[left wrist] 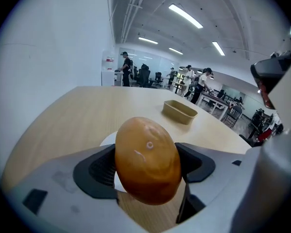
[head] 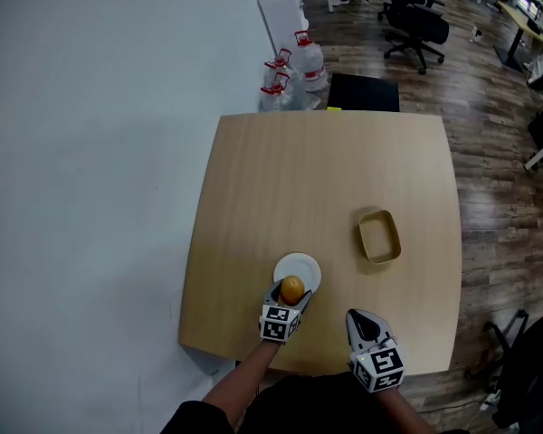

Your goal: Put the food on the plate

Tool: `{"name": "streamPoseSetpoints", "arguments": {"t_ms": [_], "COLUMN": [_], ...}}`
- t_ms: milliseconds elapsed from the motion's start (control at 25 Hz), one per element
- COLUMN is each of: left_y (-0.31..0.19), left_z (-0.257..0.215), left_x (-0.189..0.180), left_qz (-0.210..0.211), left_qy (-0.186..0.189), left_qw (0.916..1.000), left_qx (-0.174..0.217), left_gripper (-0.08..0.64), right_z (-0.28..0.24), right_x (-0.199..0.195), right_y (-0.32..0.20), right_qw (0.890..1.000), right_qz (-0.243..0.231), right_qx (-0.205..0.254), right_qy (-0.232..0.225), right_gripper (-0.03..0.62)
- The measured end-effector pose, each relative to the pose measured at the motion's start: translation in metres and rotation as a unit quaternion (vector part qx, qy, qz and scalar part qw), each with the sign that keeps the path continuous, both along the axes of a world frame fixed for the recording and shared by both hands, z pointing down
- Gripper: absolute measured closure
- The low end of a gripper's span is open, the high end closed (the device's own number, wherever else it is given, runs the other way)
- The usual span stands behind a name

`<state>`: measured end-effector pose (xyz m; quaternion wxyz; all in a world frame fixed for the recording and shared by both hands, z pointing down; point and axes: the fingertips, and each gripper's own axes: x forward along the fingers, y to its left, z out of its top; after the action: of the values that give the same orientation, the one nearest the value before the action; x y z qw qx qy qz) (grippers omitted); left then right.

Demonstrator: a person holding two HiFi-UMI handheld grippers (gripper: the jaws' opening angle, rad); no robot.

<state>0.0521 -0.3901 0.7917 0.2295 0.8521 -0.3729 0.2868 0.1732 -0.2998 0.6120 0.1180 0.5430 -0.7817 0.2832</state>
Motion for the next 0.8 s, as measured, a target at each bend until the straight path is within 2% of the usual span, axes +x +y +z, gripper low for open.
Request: {"name": "streamPoseSetpoints", "arguments": {"t_ms": [240, 520, 800], "left_y": [-0.004, -0.009, -0.011], "left_z": [0.027, 0.062, 0.052], "left_x": [0.012, 0.000, 0.004], "left_qz": [0.051, 0.050, 0.050], "left_qy": [-0.034, -0.072, -0.065], "left_qw": [0.9981, 0.9958, 0.9951], "left_qx": [-0.009, -0.025, -0.054], "left_gripper": [0.222, 0.222, 0.222], "right_z": [0.003, 0.003, 0.006], "right_x": [0.003, 0.020, 0.033], "right_y": [-0.002, -0.006, -0.002], "right_qw": [1.000, 1.000, 1.000], "right_qz": [-0.012, -0.002, 0.005], "right_qx": [0.002, 0.004, 0.003], "right_qy": [0.013, 0.018, 0.025], "right_gripper": [0.532, 0.532, 0.532]}}
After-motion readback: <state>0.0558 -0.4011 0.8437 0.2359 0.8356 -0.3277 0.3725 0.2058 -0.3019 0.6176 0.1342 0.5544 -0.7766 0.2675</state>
